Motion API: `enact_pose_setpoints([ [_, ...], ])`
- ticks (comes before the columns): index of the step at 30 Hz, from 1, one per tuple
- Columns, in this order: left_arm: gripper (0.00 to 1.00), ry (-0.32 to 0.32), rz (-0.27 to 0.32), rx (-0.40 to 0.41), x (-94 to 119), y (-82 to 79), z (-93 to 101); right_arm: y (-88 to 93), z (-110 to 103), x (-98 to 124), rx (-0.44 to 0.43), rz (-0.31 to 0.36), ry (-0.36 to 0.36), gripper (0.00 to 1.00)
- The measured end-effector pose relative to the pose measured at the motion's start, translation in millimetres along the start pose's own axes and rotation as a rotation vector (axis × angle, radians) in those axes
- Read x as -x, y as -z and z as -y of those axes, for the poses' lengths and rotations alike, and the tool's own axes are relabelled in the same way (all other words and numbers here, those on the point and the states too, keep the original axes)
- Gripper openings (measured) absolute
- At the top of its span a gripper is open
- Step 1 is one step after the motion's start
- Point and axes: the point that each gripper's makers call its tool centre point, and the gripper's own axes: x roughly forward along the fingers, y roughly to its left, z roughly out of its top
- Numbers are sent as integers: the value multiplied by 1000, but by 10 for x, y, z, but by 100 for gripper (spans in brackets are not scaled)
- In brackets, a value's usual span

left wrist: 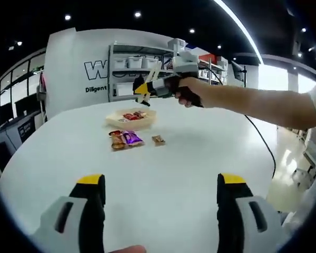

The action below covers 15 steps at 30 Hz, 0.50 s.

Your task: Place the target food into the container with the food tongs after gripping and lifting it, then release it inside without dropping or visibly crushing the food.

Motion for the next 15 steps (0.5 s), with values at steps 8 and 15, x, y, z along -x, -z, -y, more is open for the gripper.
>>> enact_pose_setpoints([
  [8, 88, 19, -2, -7, -77, -15, -20, 255, 121, -392, 9, -62, 54, 14],
  [15, 88, 28, -6, -6, -139, 15, -59, 433, 175, -454, 33, -114, 81, 15],
])
